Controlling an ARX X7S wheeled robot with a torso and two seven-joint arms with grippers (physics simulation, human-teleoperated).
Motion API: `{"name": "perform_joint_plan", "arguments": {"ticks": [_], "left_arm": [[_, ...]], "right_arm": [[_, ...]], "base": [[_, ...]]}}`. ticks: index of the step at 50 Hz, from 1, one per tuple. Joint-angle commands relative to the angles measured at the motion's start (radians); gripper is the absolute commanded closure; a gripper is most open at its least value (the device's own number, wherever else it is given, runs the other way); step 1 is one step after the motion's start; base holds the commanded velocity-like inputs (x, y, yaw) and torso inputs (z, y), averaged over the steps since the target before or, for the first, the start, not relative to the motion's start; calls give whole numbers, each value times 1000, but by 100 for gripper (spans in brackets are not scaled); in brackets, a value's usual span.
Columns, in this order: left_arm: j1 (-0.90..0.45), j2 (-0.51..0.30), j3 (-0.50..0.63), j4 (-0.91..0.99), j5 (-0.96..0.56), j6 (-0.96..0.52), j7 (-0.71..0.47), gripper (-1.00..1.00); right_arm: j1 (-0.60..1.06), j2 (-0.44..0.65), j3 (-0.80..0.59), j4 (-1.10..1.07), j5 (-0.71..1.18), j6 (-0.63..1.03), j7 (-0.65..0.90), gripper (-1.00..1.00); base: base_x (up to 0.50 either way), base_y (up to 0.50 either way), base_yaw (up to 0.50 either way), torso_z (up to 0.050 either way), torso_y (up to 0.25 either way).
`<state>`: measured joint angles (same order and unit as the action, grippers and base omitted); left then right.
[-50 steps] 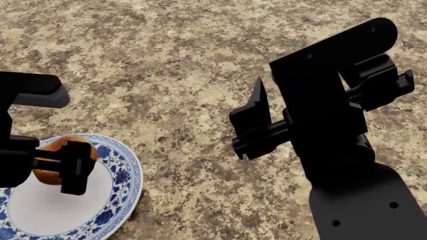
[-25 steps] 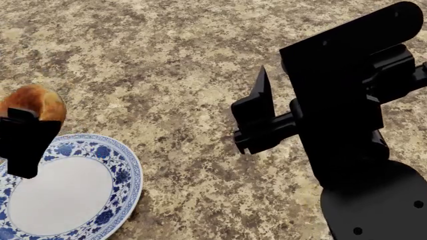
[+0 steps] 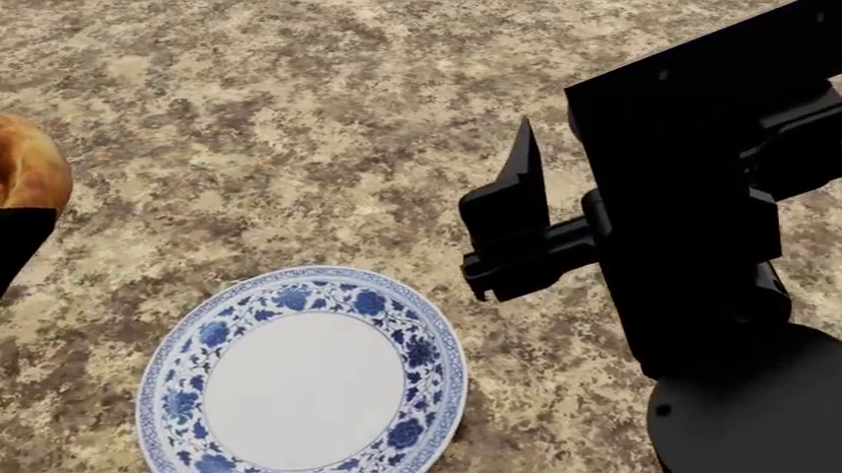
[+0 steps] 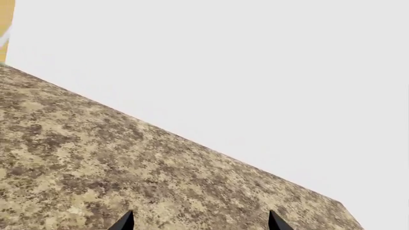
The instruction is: Place all breads on the cutting board.
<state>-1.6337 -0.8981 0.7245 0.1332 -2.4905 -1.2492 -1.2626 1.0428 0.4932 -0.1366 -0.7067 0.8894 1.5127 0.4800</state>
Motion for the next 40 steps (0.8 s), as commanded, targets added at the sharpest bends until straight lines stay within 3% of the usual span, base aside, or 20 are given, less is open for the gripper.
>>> {"name": "perform_joint_plan", "arguments": {"ticks": [1, 15, 40], "left_arm": [[-57, 31, -3, -45, 8, -23, 18, 100], [-143, 66, 64, -120, 6, -81, 8, 100], [-134, 87, 44, -153, 98, -103, 73, 100]], "right_arm": [[70, -4, 10, 43, 72, 38, 57, -100], [70, 20, -3, 55, 113, 4, 90, -100], [71, 50, -35, 68, 153, -25, 114, -100]], "base": [[0, 500, 0, 0, 0], [0, 500, 0, 0, 0], [0, 500, 0, 0, 0]]}}
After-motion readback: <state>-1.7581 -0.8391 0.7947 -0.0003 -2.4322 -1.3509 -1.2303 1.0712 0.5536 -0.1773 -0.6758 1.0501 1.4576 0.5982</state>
